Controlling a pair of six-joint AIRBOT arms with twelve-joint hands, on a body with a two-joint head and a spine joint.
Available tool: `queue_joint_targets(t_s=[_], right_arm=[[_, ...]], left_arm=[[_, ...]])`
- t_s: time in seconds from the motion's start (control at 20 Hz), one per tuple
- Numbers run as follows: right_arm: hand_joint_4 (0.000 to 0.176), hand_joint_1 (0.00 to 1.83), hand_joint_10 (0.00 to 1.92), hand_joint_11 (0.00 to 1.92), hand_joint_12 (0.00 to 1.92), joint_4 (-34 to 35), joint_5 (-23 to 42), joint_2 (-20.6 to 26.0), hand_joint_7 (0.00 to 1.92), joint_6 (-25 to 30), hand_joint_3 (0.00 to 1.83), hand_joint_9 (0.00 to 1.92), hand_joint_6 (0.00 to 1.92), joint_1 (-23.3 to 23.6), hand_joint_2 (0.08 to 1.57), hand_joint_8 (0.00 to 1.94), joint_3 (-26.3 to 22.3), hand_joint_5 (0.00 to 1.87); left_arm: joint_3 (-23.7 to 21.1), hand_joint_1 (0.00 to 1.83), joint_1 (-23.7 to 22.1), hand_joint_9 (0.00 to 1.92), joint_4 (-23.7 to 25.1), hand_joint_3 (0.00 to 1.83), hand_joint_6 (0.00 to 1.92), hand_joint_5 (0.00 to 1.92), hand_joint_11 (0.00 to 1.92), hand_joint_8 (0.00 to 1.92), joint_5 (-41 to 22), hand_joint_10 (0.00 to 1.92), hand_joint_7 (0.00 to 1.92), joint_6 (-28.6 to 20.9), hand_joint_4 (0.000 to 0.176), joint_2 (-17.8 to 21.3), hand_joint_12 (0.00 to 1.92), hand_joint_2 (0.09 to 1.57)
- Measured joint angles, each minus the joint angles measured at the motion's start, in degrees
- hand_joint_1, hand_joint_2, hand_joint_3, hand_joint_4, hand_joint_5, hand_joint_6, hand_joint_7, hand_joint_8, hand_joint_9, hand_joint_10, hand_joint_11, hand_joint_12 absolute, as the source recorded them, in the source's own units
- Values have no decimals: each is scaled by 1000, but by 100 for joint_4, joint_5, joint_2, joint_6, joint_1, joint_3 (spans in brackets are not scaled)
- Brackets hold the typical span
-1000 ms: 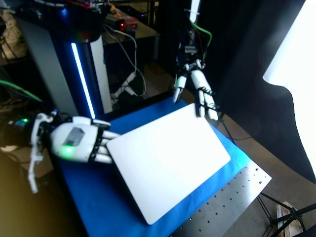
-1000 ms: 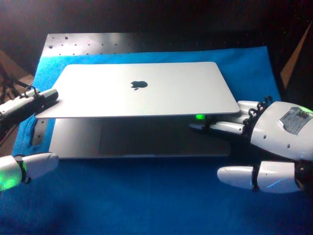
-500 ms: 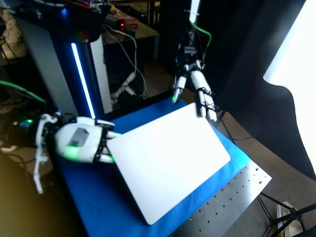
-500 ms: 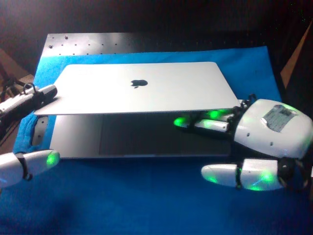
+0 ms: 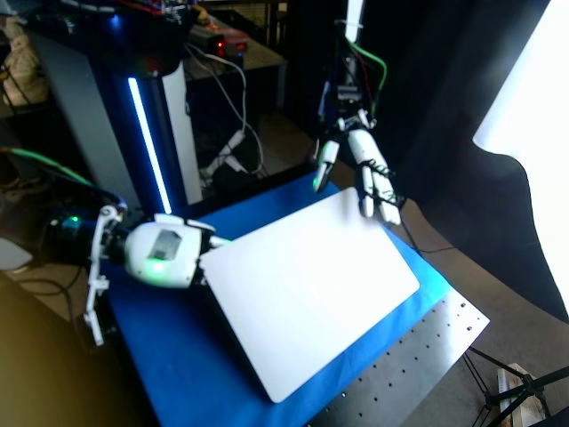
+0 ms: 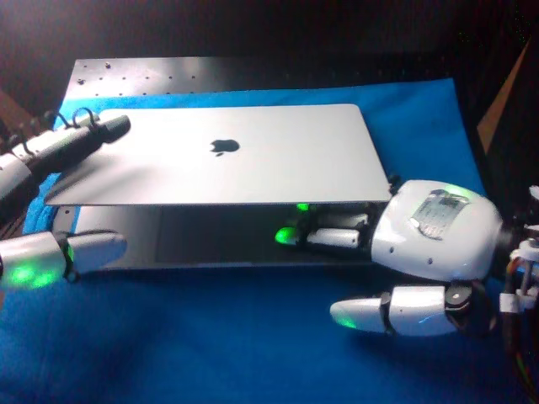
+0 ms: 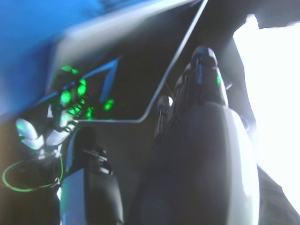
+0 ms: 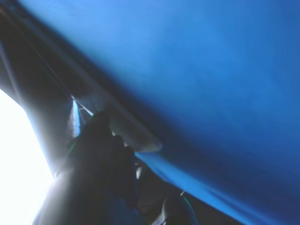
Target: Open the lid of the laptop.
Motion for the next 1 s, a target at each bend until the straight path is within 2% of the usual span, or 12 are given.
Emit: queue_joint_targets(t_s=[0.3,0.4,0.45,0.5,0.55,0.6,0.65,0.7,0.75,0.8,0.85,1.0], right_arm=[[0,0,0,187,8,-118,-140,-63,143,0,0,119,0,46,1348,0,35,129],[0,0,0,176,4,-122,-146,-66,137,0,0,116,0,46,1346,0,35,129],[0,0,6,198,13,-125,-153,-66,153,0,0,133,6,46,1350,5,37,147],[0,0,9,240,32,-138,-151,-66,156,2,0,145,4,46,1344,5,46,146],[0,0,7,289,54,-146,-155,-66,159,0,0,146,3,46,1347,4,46,148],[0,0,1,293,57,-146,-157,-66,152,0,0,134,1,46,1346,1,48,143],[0,0,1,249,38,-146,-149,-68,154,0,0,126,5,46,1348,1,48,154],[0,0,6,194,15,-151,-138,-68,166,0,6,140,6,46,1361,6,52,160],[0,0,5,172,5,-168,-140,-68,165,2,6,139,4,59,1364,4,57,157],[0,0,6,215,24,-173,-151,-70,167,44,5,142,5,66,1363,5,57,162],[0,0,6,232,32,-179,-151,-70,148,111,0,129,2,68,1349,5,57,129],[0,0,14,248,40,-190,-181,-70,180,201,0,160,9,68,1345,13,59,153]], left_arm=[[81,746,-83,19,-35,3,2,112,29,2,127,0,36,2,164,-76,28,1102],[90,747,-83,24,-37,0,5,122,26,5,125,3,45,2,166,-79,31,1099],[105,780,-85,20,-31,0,2,119,45,0,127,2,31,4,176,-81,44,1091],[105,777,-85,19,-33,0,1,118,78,0,125,2,26,4,176,-81,65,1089],[127,750,-129,29,-24,7,0,123,21,2,138,0,31,2,176,-92,344,1084],[129,718,-168,35,-33,6,0,123,0,4,138,2,42,2,176,-94,472,1093],[151,642,-192,42,-22,2,0,110,0,2,133,1,60,0,173,-103,246,1098],[203,684,-297,24,2,0,1,115,0,1,175,2,51,7,172,-140,78,1100],[225,705,-400,17,2,0,0,116,0,0,223,0,48,17,175,-162,36,1094],[254,753,-516,31,24,0,3,123,0,5,267,6,60,79,168,-162,32,1088],[293,776,-706,50,59,0,4,138,14,7,317,8,81,284,145,-162,45,1081],[494,779,-1075,61,181,6,0,133,4,4,463,6,91,501,146,-293,41,1101]])
